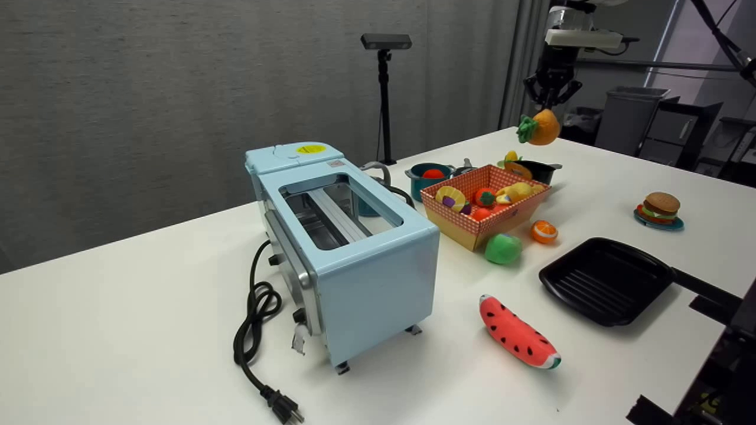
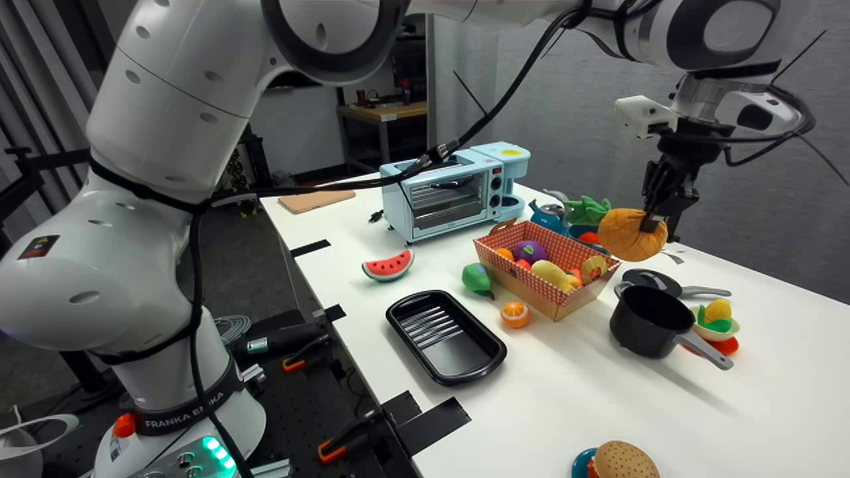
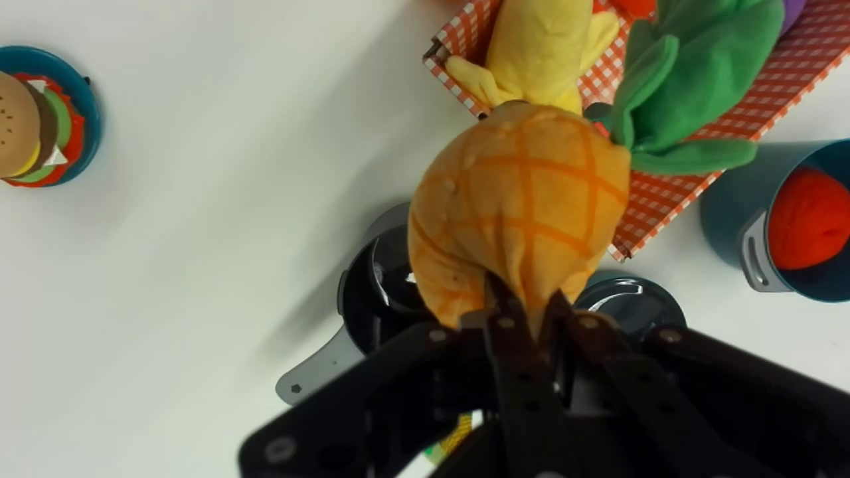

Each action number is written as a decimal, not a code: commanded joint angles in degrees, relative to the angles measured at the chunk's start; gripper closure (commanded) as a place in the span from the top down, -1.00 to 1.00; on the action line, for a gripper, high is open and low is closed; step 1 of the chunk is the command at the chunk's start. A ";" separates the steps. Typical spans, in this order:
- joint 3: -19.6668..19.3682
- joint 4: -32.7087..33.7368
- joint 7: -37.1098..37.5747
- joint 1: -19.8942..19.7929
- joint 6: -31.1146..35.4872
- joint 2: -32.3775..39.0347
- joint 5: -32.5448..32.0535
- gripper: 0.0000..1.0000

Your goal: Take the pineapple plush toy out of the box and put it in the black pot

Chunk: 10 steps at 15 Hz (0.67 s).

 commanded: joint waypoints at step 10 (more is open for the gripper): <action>0.64 10.70 0.27 -2.74 -4.66 5.72 1.16 -0.95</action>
